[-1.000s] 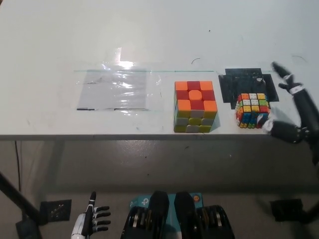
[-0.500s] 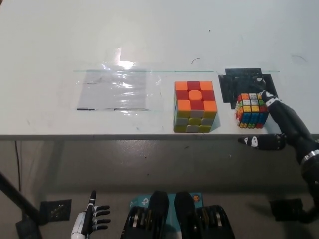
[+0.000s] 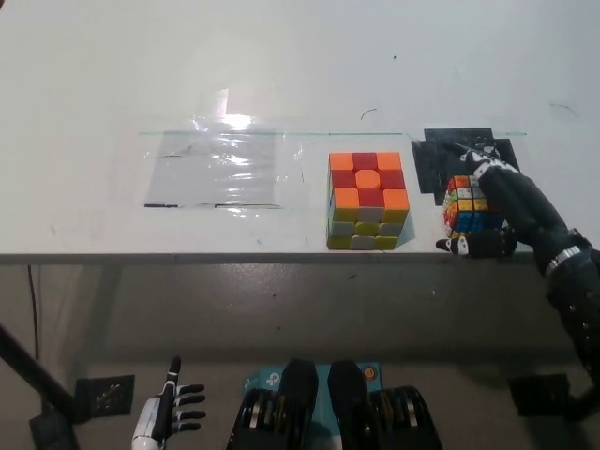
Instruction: The robot uses its right hand to pick up the small cube kept on the middle on the desk and place it on the bigger cube kept next to it
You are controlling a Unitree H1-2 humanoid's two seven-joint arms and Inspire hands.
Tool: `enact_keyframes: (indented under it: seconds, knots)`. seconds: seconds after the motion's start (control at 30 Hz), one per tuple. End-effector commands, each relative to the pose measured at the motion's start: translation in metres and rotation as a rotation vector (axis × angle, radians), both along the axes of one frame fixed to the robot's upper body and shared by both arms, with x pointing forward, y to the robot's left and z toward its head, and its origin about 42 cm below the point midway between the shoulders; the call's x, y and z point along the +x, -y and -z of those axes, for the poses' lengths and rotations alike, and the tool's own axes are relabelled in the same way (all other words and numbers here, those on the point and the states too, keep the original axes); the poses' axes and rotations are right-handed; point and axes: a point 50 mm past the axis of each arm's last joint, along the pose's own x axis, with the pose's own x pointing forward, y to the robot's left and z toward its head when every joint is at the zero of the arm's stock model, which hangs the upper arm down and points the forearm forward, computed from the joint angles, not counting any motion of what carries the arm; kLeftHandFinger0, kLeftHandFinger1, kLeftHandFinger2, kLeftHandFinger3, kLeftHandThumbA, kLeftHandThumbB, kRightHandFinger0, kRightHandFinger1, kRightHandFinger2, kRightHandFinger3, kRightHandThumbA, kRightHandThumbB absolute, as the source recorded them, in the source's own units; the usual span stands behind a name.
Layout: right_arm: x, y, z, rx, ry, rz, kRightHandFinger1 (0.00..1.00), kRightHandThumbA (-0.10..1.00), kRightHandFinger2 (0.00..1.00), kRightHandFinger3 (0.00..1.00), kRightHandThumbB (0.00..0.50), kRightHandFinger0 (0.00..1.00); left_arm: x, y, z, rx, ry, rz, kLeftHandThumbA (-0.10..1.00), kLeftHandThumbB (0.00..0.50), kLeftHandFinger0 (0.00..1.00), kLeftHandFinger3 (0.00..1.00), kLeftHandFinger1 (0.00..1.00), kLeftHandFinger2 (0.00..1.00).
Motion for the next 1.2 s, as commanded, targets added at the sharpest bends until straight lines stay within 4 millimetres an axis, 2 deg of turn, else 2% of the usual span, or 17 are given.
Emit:
enact_keyframes:
  seconds: [0.0, 0.17, 0.33, 0.4, 0.5, 0.57, 0.77, 0.83, 0.9, 0.93, 0.97, 1.0, 1.03, 1.07, 1.1, 1.13, 1.17]
  knots:
    - [0.014, -0.004, -0.026, -0.042, 0.087, -0.055, 1.00, 1.00, 1.00, 1.00, 0.484, 1.00, 0.012, -0.003, -0.012, 0.016, 0.052, 0.004, 1.00, 0.219, 0.69, 0.63, 0.61, 0.67]
    - [0.019, -0.002, -0.020, -0.065, 0.084, -0.054, 1.00, 0.97, 1.00, 1.00, 0.485, 1.00, 0.014, -0.002, -0.013, 0.014, 0.061, 0.004, 1.00, 0.205, 0.67, 0.63, 0.60, 0.65]
    - [0.024, -0.001, -0.011, -0.088, 0.059, -0.055, 1.00, 0.95, 1.00, 1.00, 0.492, 1.00, 0.019, 0.000, -0.016, 0.036, 0.081, 0.009, 1.00, 0.218, 0.67, 0.58, 0.60, 0.62]
    - [0.025, 0.002, 0.004, -0.118, 0.038, -0.036, 1.00, 0.96, 1.00, 1.00, 0.498, 1.00, 0.022, 0.000, -0.018, 0.016, 0.086, 0.015, 1.00, 0.204, 0.67, 0.62, 0.60, 0.66]
    - [0.027, 0.005, 0.015, -0.124, -0.006, -0.016, 1.00, 0.95, 1.00, 1.00, 0.492, 1.00, 0.026, -0.001, -0.020, 0.019, 0.096, 0.014, 1.00, 0.209, 0.63, 0.57, 0.57, 0.62]
    - [0.028, 0.006, 0.020, -0.119, -0.015, -0.014, 1.00, 0.93, 1.00, 1.00, 0.480, 1.00, 0.027, -0.001, -0.020, 0.015, 0.093, 0.012, 1.00, 0.203, 0.66, 0.58, 0.59, 0.63]
    - [0.032, 0.006, 0.039, -0.135, -0.045, -0.004, 1.00, 0.86, 1.00, 1.00, 0.409, 1.00, 0.031, -0.002, -0.022, 0.024, 0.102, 0.040, 1.00, 0.210, 0.69, 0.66, 0.63, 0.69]
    - [0.035, 0.005, 0.039, -0.190, -0.016, -0.033, 1.00, 0.87, 1.00, 1.00, 0.343, 1.00, 0.031, -0.001, -0.024, 0.025, 0.102, 0.031, 1.00, 0.200, 0.69, 0.64, 0.63, 0.70]
    - [0.037, 0.006, 0.040, -0.200, 0.002, -0.055, 1.00, 0.82, 1.00, 1.00, 0.278, 0.88, 0.032, -0.001, -0.025, 0.032, 0.106, 0.028, 1.00, 0.198, 0.69, 0.64, 0.62, 0.69]
    - [0.038, 0.006, 0.040, -0.203, 0.005, -0.059, 0.95, 0.81, 1.00, 1.00, 0.281, 0.81, 0.032, -0.001, -0.025, 0.031, 0.107, 0.026, 1.00, 0.198, 0.69, 0.63, 0.62, 0.69]
    - [0.038, 0.005, 0.041, -0.204, 0.018, -0.061, 0.73, 0.77, 0.96, 1.00, 0.242, 0.64, 0.033, -0.001, -0.025, 0.021, 0.107, 0.019, 1.00, 0.202, 0.67, 0.61, 0.61, 0.67]
    - [0.039, 0.005, 0.041, -0.202, 0.033, -0.067, 0.45, 0.72, 0.70, 1.00, 0.134, 0.41, 0.035, -0.002, -0.025, 0.029, 0.107, 0.024, 1.00, 0.215, 0.67, 0.62, 0.61, 0.67]
    - [0.039, 0.004, 0.042, -0.205, 0.046, -0.076, 0.26, 0.68, 0.55, 1.00, 0.124, 0.21, 0.035, -0.002, -0.024, 0.032, 0.105, 0.026, 1.00, 0.221, 0.66, 0.62, 0.60, 0.66]
    - [0.039, 0.004, 0.042, -0.207, 0.050, -0.078, 0.16, 0.67, 0.46, 1.00, 0.116, 0.10, 0.035, -0.002, -0.024, 0.031, 0.105, 0.026, 1.00, 0.223, 0.65, 0.62, 0.60, 0.66]
    - [0.039, 0.004, 0.042, -0.210, 0.060, -0.086, 0.01, 0.60, 0.27, 1.00, 0.060, 0.00, 0.035, -0.001, -0.024, 0.023, 0.109, 0.024, 1.00, 0.227, 0.65, 0.61, 0.60, 0.65]
    - [0.040, 0.003, 0.042, -0.215, 0.069, -0.090, 0.00, 0.47, 0.14, 1.00, 0.011, 0.00, 0.035, -0.001, -0.024, 0.022, 0.109, 0.019, 1.00, 0.222, 0.64, 0.59, 0.58, 0.63]
    - [0.041, 0.001, 0.042, -0.233, 0.094, -0.095, 0.00, 0.23, 0.09, 1.00, 0.000, 0.00, 0.037, 0.000, -0.026, 0.019, 0.113, 0.016, 1.00, 0.205, 0.63, 0.59, 0.58, 0.63]
